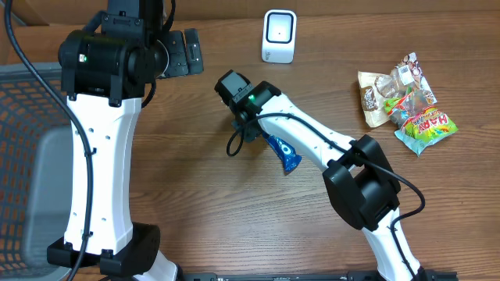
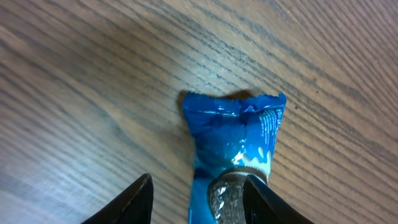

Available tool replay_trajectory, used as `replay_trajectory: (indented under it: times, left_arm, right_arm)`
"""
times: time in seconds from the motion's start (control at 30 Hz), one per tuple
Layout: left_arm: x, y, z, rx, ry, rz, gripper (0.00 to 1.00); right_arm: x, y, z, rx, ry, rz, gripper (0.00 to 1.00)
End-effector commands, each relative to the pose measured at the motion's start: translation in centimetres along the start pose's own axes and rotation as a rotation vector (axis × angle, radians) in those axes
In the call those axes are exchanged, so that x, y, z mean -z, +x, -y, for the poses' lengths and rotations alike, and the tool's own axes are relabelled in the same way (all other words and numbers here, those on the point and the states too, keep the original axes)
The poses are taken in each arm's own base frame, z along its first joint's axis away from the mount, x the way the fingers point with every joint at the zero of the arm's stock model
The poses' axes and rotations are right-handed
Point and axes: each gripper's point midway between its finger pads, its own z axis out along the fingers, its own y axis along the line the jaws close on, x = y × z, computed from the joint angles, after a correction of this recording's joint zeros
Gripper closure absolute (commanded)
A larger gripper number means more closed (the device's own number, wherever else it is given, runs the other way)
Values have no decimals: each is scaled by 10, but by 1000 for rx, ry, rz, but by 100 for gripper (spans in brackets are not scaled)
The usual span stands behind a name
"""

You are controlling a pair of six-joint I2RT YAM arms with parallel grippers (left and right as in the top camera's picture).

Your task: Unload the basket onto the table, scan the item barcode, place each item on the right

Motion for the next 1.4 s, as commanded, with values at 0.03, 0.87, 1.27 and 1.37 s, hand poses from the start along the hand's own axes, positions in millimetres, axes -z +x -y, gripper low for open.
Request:
replay_trajectory:
  times: [0.03,0.87,1.27,1.37]
  left_arm:
    - [-1,-1,-2,-19,-12,5,0]
    - [-1,-1,-2,-19,-12,5,0]
    - [-1,-1,-2,-19,-12,5,1]
    - [-1,-1,-2,-19,-12,5,0]
  right_arm:
    - [-7,4,16,-3,80,1,52]
    - [-44,24,13,10,109,-55,83]
    - [-26,30,2,-26,2,-101,96]
    - [1,16,-16,-76,-222,-62,96]
